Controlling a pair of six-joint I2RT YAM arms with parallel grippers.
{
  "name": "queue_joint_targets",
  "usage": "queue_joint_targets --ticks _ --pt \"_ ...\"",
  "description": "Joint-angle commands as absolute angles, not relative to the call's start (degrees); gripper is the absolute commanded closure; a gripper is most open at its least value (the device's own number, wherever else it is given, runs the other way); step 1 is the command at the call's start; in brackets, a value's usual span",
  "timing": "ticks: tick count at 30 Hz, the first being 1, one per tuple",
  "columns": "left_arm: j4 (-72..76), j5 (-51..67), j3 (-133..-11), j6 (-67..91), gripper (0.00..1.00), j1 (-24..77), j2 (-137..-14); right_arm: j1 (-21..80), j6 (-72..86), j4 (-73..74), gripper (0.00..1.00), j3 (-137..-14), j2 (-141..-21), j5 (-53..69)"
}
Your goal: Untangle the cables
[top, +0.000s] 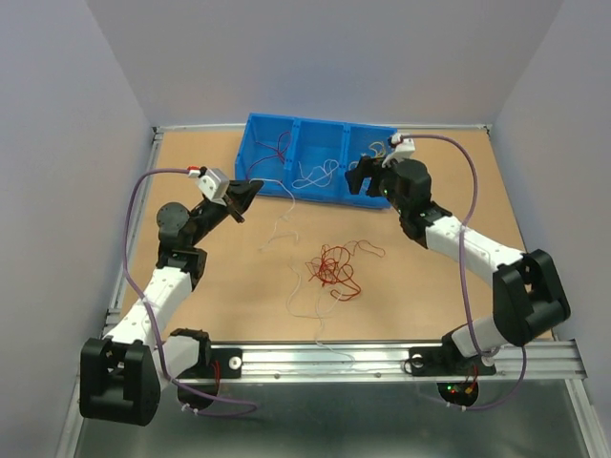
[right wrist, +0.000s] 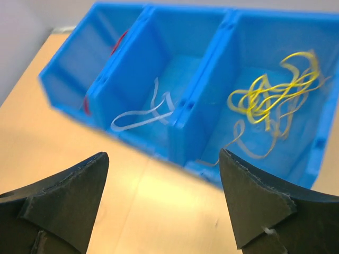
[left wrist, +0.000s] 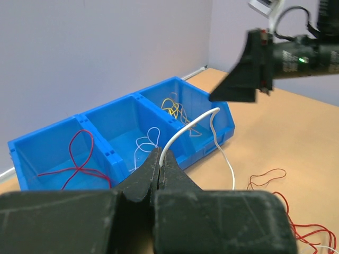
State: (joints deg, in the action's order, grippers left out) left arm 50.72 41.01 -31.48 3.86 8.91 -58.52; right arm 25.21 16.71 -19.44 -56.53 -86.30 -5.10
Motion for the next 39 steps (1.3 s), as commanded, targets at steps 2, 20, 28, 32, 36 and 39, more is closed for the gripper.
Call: queue_joint_targets --ticks 2,20,28,32,36,39 --pt "51.8 39.1 -32.5 2.4 1.0 9.2 -57.7 28.3 14.2 -32.3 0.09 -45.5 -80.5 15.5" --pt "47.1 38.2 -35.9 1.4 1.0 9.2 -62.1 45.4 1.0 -40.0 0.05 -52.6 -94.1 19.6" --pt "46.8 37.9 -36.0 1.4 1.0 9.2 -61.9 45.7 3.4 -46.5 0.44 -58.3 -102.0 13.3" --pt "45.4 35.3 -36.8 2.5 1.0 9.2 -62.8 45.7 4.7 -47.6 0.99 -57.0 -100.1 10.4" --pt "42.7 32.0 -38.8 3.4 1.0 8.4 -65.2 45.7 6.2 -47.6 0.99 -53.8 -94.4 2.5" --pt "41.8 32.3 -39.9 3.8 1.0 7.9 -67.1 45.7 6.9 -45.1 0.99 -54.4 -91.0 -7.0"
